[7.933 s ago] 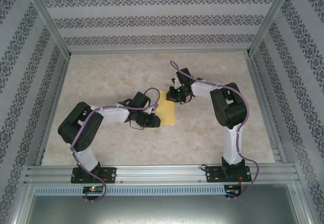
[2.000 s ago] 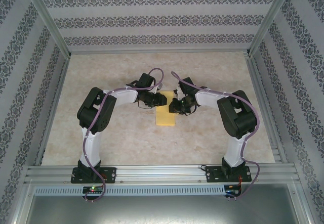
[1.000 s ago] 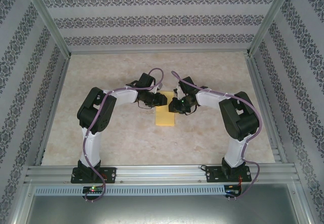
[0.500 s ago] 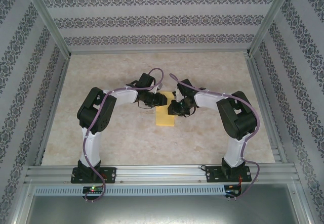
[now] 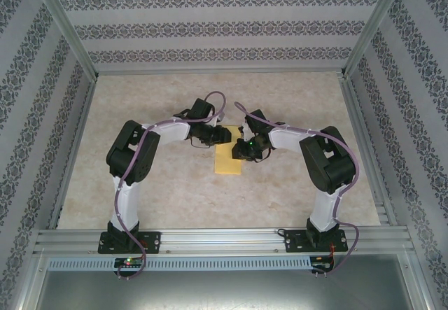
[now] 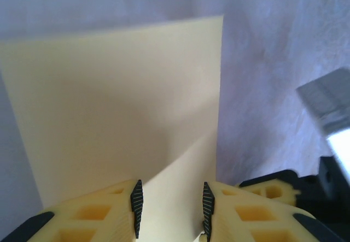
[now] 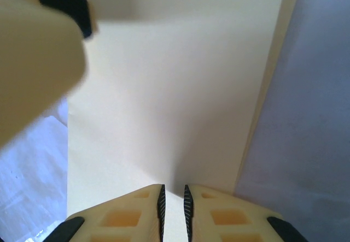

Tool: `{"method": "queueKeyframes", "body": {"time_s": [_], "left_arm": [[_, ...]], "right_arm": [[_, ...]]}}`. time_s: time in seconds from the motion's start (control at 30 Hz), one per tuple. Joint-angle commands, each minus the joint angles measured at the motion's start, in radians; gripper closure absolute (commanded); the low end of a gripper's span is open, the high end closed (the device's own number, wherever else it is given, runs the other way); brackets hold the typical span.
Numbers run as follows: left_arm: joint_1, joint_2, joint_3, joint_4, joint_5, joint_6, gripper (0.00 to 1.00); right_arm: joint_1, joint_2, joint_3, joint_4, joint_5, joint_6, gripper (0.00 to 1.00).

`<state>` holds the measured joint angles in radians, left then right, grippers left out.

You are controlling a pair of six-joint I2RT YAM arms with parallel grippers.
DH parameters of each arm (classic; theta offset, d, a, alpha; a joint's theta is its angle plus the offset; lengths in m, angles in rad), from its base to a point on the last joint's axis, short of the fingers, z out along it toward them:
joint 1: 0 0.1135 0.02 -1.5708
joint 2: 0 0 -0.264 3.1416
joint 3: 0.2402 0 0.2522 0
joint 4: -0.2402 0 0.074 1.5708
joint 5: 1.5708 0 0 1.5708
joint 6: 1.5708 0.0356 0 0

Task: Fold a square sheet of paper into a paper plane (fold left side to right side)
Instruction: Hold the square sheet of paper at the center of the table, then first fold the square sheet of paper in half at the center of the table.

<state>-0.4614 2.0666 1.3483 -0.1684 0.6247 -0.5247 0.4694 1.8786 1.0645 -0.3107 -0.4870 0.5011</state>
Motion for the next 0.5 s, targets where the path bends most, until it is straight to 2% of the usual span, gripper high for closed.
{"method": "queueKeyframes", "body": {"time_s": [0.0,0.3,0.47], "left_arm": [[0.033,0.006,0.041,-0.005,0.004,-0.003,0.63],[0.042,0.059,0.031,0.044,0.041,-0.012,0.63],[0.045,0.071,0.014,0.047,0.01,-0.005,0.64]], "right_arm": [[0.009,0.032,-0.027,-0.034,0.031,-0.001,0.8],[0.01,0.035,-0.019,-0.067,0.052,-0.024,0.81],[0.009,0.039,-0.014,-0.079,0.057,-0.028,0.81]]}}
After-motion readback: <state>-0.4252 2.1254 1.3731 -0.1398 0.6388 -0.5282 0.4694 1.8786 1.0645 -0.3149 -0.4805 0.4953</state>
